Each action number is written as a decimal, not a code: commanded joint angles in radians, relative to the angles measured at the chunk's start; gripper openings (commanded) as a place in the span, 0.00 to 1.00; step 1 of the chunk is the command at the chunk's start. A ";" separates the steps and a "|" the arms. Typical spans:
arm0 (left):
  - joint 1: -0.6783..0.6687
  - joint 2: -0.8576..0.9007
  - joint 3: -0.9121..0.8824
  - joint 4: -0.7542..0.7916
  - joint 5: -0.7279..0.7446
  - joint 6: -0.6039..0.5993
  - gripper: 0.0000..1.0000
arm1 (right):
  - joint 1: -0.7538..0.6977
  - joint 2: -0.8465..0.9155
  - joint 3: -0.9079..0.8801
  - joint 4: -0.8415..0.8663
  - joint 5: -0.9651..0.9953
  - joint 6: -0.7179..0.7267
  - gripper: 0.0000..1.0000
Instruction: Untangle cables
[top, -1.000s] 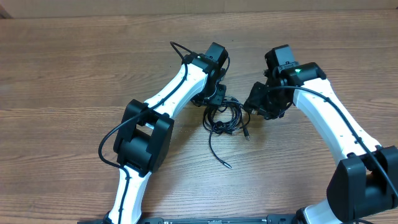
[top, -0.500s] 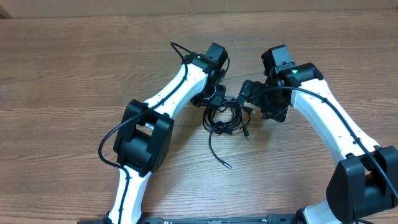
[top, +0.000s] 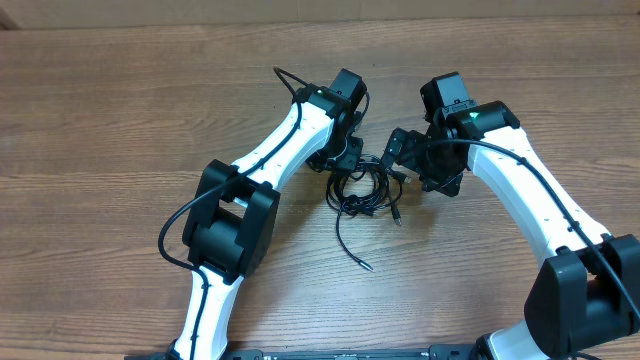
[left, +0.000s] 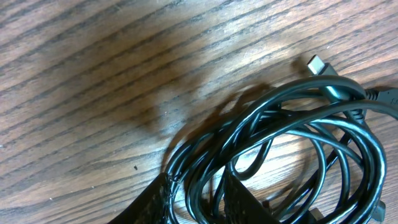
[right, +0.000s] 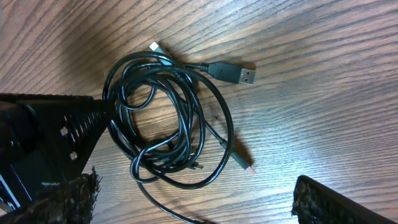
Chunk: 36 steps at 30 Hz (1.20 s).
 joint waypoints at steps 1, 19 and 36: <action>-0.007 0.013 -0.002 -0.001 0.005 0.018 0.31 | 0.000 0.005 -0.004 0.004 0.013 0.000 1.00; -0.007 0.023 -0.002 -0.002 -0.071 0.019 0.26 | 0.000 0.005 -0.004 0.004 0.013 0.000 1.00; -0.018 0.023 -0.018 -0.001 -0.064 0.019 0.27 | 0.000 0.005 -0.004 0.004 0.005 0.004 1.00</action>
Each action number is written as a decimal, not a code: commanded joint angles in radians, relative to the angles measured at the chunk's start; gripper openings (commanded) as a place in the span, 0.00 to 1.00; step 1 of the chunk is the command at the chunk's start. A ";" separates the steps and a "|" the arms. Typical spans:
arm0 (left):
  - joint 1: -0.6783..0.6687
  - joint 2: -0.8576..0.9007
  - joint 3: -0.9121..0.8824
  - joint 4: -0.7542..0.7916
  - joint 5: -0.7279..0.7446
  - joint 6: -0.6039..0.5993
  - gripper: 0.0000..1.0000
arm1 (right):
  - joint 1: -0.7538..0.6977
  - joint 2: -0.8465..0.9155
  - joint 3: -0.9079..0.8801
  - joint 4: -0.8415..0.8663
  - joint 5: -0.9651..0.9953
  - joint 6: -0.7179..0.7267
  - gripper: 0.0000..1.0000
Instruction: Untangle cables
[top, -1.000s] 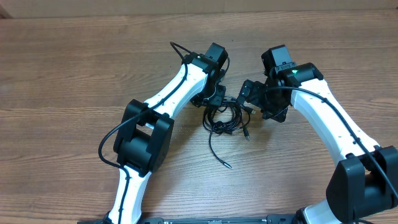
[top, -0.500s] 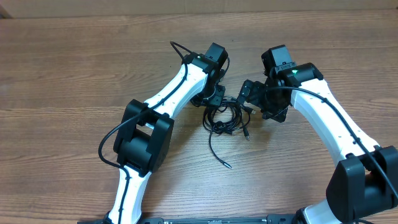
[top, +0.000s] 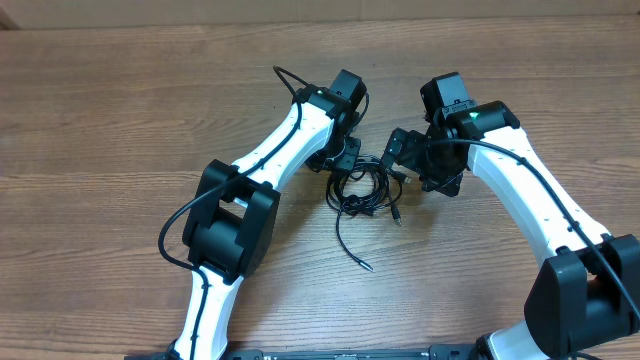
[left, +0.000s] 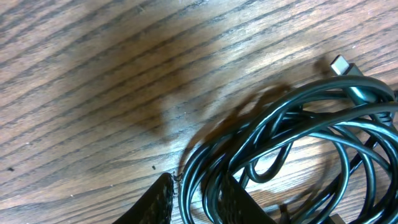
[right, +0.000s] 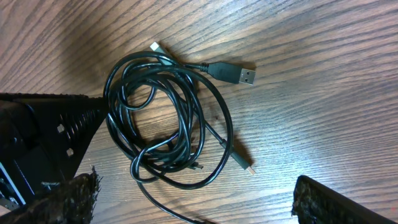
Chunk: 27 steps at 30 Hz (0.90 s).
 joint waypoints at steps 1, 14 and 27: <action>-0.023 0.023 -0.014 0.003 -0.015 0.008 0.27 | 0.000 0.005 -0.004 0.004 0.006 0.003 1.00; -0.029 0.023 -0.029 0.027 -0.029 0.008 0.19 | 0.000 0.005 -0.004 -0.043 -0.036 0.011 1.00; -0.016 0.022 -0.049 0.050 -0.050 0.006 0.04 | 0.000 0.005 -0.004 -0.045 -0.036 0.011 0.93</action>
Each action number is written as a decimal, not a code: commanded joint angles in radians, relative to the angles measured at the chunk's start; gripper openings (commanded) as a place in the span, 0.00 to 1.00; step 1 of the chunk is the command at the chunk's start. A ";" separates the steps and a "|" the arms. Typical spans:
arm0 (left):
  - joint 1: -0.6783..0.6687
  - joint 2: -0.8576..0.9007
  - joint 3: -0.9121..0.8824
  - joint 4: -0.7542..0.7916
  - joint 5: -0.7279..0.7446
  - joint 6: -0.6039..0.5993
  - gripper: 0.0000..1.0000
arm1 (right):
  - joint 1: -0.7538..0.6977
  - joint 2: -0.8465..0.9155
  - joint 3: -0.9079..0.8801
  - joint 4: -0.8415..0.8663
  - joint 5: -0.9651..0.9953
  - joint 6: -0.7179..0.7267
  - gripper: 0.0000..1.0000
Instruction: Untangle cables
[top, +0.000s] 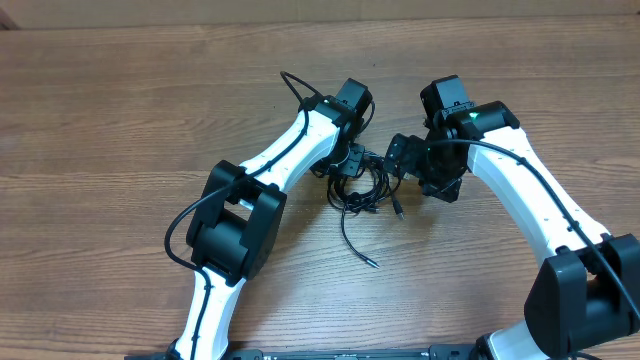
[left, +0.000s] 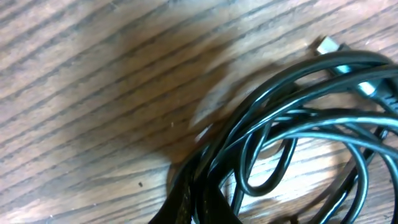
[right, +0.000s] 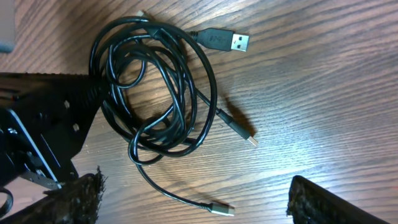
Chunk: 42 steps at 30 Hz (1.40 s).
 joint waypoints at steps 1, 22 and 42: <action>0.016 0.020 0.014 -0.030 -0.014 -0.006 0.04 | 0.000 0.004 -0.002 0.005 -0.001 0.003 0.92; 0.281 0.020 0.046 -0.128 0.423 0.147 0.04 | 0.200 0.004 -0.002 0.247 0.015 0.081 0.56; 0.249 0.020 0.046 -0.192 0.349 0.299 0.56 | 0.323 0.058 -0.002 0.296 0.122 0.025 0.08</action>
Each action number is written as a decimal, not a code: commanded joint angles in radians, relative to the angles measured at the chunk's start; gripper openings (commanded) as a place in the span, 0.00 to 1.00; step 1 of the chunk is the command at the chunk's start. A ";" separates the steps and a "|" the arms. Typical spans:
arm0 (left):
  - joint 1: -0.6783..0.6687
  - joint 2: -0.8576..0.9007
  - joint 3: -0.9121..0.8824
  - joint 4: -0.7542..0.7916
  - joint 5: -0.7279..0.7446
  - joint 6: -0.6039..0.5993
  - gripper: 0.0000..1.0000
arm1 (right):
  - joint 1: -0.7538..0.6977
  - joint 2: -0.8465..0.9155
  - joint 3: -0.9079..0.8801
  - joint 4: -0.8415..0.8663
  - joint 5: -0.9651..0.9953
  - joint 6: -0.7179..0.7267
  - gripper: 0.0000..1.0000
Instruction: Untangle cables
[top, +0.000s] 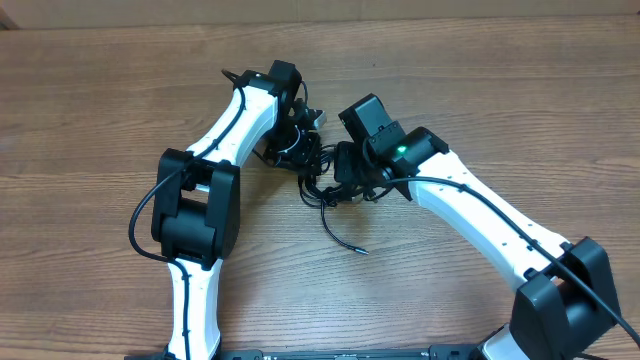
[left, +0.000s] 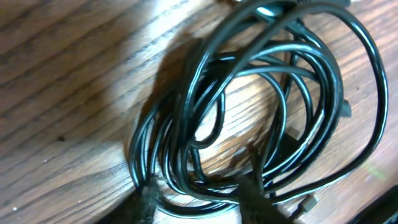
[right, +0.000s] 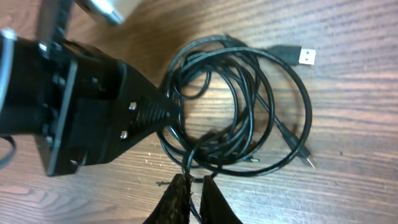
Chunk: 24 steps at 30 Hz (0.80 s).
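A tangled coil of black cables (top: 316, 172) lies on the wooden table between the two arms. The left wrist view shows the coil (left: 261, 93) from close up. My left gripper (left: 199, 194) stands open at its near edge, and several strands run between the two fingers. My right gripper (right: 194, 186) is shut on one strand at the bottom of the coil (right: 239, 112). The left gripper's black body (right: 87, 118) touches the coil's left side. From above, the left gripper (top: 298, 150) and the right gripper (top: 334, 190) flank the coil.
A USB-A plug (right: 305, 56) sticks out at the coil's upper right and a small plug (right: 309, 162) at its lower right. One loose cable end (top: 364, 250) trails toward the table's front. Bare wood table (top: 100, 120) surrounds the coil.
Both arms and the coil now sit farther left on the table. My left gripper, shut on the coil before, now has its fingers apart. My right gripper, wide open before, is shut on a strand.
At first my left fingers were open around the coil's edge and my right gripper was wide open above it. That held a second later. Then the left gripper was shut on the coil. Now the coil lies further left, the left is open and the right grips a strand.
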 joint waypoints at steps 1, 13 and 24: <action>-0.006 0.020 0.025 -0.002 -0.008 0.010 0.57 | 0.002 0.057 -0.002 -0.003 -0.066 0.004 0.07; -0.006 0.020 0.025 0.014 -0.068 -0.069 0.30 | 0.025 0.250 -0.002 0.018 -0.273 0.042 0.04; -0.007 0.020 0.025 0.026 -0.141 -0.144 0.30 | 0.089 0.309 -0.002 0.075 -0.280 0.060 0.04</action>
